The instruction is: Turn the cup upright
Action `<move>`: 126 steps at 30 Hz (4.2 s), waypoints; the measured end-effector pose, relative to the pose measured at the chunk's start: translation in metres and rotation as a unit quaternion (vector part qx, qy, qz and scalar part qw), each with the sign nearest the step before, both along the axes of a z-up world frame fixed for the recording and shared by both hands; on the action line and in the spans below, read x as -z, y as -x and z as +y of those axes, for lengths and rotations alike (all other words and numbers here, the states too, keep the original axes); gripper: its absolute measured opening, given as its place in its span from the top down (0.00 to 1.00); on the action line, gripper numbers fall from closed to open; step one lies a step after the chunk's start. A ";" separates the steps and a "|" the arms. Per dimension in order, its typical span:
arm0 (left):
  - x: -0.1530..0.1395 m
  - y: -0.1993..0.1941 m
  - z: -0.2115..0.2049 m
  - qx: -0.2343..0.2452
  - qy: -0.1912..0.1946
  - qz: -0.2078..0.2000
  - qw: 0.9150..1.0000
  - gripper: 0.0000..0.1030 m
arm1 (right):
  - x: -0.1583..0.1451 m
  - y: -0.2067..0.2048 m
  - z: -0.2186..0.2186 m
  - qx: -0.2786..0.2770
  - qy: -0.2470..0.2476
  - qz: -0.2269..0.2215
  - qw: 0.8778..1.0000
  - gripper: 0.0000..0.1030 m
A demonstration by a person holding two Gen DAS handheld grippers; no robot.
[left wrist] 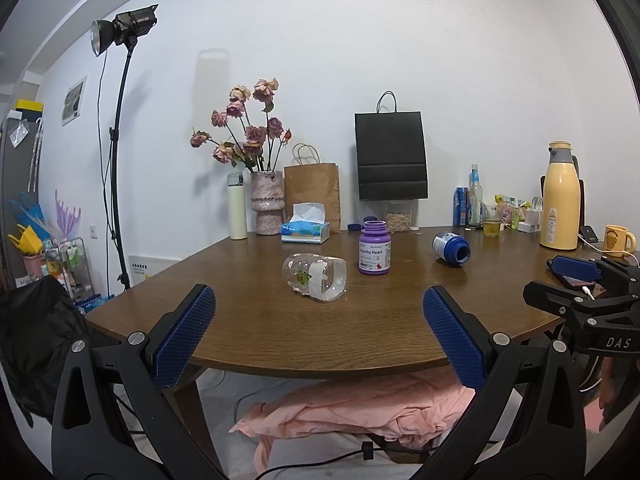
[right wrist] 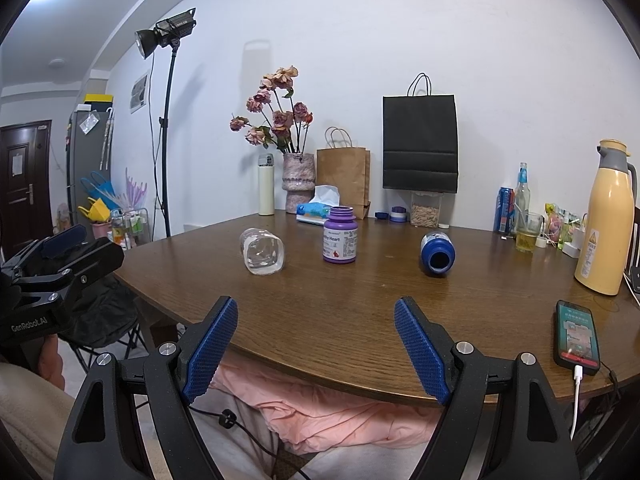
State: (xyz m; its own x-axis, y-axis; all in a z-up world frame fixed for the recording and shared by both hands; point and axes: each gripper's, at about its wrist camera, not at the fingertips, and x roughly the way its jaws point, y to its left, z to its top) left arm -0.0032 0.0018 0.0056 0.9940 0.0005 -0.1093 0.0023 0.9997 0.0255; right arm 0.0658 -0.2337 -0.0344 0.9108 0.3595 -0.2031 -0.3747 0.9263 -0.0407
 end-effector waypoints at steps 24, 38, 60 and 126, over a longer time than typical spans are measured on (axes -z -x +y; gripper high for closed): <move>0.001 -0.002 -0.001 -0.002 -0.002 -0.002 1.000 0.00 | -0.002 0.000 -0.002 0.000 0.000 0.000 1.000 0.17; 0.001 -0.004 -0.003 -0.001 -0.002 -0.001 1.000 0.00 | -0.003 0.000 -0.003 0.000 -0.001 0.002 1.000 0.17; -0.023 -0.263 0.077 0.054 0.061 0.262 0.962 0.00 | -0.010 -0.196 0.127 -0.144 0.126 0.125 0.973 0.17; 0.035 -0.355 0.012 0.180 0.076 0.459 0.867 0.28 | 0.008 -0.261 0.044 -0.044 0.037 0.244 0.968 0.17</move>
